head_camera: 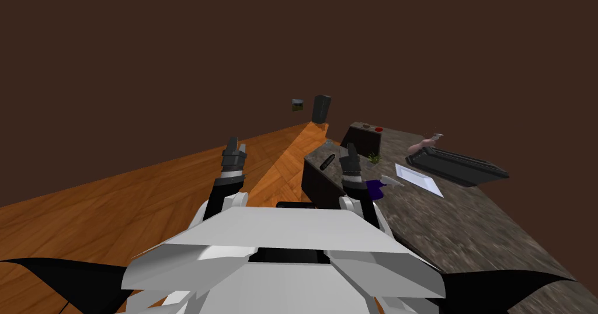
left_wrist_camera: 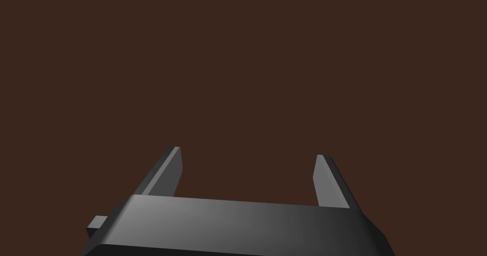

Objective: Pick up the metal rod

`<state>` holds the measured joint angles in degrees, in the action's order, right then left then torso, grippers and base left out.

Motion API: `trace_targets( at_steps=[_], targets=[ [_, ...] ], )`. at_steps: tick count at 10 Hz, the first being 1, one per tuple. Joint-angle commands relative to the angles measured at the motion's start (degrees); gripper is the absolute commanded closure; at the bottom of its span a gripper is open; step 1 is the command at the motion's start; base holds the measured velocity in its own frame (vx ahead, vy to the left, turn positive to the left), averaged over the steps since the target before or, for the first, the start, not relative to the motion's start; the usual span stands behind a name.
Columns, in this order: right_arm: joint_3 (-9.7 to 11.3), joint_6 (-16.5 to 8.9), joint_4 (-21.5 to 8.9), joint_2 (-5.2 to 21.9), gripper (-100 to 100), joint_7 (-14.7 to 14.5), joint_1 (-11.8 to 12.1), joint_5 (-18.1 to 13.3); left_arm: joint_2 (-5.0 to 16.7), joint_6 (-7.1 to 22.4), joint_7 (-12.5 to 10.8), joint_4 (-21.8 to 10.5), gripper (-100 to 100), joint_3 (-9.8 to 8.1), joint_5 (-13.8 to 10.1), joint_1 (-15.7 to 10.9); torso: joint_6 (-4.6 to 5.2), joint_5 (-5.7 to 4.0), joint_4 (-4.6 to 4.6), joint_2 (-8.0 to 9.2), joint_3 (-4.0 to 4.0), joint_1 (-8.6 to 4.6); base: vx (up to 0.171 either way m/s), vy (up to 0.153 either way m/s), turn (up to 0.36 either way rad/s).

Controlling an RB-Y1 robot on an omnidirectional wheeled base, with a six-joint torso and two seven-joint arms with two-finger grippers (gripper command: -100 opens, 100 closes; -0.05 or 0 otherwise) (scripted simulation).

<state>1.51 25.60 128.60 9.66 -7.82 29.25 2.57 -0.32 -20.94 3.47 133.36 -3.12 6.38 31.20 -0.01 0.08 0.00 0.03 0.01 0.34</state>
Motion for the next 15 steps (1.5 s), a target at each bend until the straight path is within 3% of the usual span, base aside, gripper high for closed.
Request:
trace_targets(
  at_steps=[1,4,6,13,14,15],
  targets=[
    [-0.47,0.22,-0.47,2.86,-100,-2.27,1.43,-2.19,0.0,0.0,0.0,0.0,0,0.0,0.0,0.0,0.0,0.0,0.0,0.0,0.0,0.0,-0.018,0.135,0.052],
    [-0.89,0.33,-0.85,6.59,-100,-3.89,2.42,-3.81,0.0,0.0,0.0,0.0,0,0.0,0.0,0.0,0.0,0.0,0.0,0.0,0.0,0.01,-0.005,0.089,0.019],
    [-1.84,0.55,-1.63,10.7,-100,-7.34,4.59,-7.37,0.0,0.0,0.0,0.0,0,0.0,0.0,0.0,0.0,0.0,0.01,0.01,0.01,0.01,0.001,0.126,0.056],
    [-3.42,0.84,-2.77,21.24,-100,-13.34,8.15,-13.16,0.0,0.0,0.0,0.0,0,0.0,0.0,0.0,0.0,0.01,0.01,0.03,0.02,0.05,-0.007,0.105,0.027],
    [-3.95,0.94,-3.15,23.33,-100,-15.35,9.39,-15.16,0.0,0.0,0.0,0.0,0,0.0,0.0,0.0,0.01,0.01,0.01,-0.01,0.0,0.01,0.014,0.118,0.051],
    [-3.95,0.94,-3.15,24.25,-100,-15.35,9.39,-15.16,0.0,0.0,0.0,0.0,0,0.0,0.0,0.0,0.0,0.02,0.0,-0.04,-0.02,0.08,0.009,0.094,0.015]
  ],
)
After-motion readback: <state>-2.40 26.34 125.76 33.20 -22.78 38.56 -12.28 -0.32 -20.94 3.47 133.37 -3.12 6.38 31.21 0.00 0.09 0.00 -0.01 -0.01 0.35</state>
